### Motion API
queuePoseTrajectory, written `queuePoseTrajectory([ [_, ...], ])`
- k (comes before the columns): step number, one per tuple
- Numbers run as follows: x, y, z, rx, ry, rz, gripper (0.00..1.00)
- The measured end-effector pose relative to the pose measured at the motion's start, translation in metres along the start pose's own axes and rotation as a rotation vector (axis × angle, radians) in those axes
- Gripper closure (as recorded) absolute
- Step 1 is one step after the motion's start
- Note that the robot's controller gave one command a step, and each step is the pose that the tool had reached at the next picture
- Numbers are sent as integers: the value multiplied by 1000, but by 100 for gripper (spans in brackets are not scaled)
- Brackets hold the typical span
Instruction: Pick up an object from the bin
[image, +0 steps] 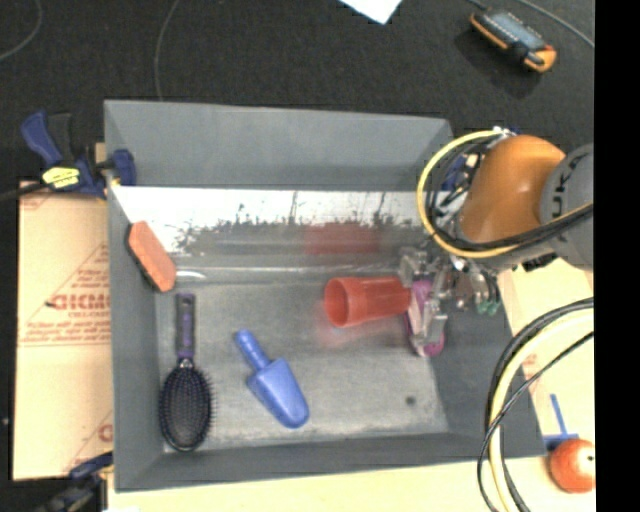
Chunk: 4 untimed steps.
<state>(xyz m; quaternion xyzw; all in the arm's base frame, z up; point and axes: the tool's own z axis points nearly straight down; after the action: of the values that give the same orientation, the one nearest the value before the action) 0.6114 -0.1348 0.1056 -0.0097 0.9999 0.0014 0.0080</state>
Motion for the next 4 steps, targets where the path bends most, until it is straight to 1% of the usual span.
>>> queuePoseTrajectory([
  [1, -2, 35, -4, -3, -18, 364, 0],
  [2, 3, 22, 20, 1, -8, 210, 0],
  [3, -3, 36, 30, -6, -17, 519, 100],
  [4, -3, 36, 30, -5, -17, 518, 100],
])
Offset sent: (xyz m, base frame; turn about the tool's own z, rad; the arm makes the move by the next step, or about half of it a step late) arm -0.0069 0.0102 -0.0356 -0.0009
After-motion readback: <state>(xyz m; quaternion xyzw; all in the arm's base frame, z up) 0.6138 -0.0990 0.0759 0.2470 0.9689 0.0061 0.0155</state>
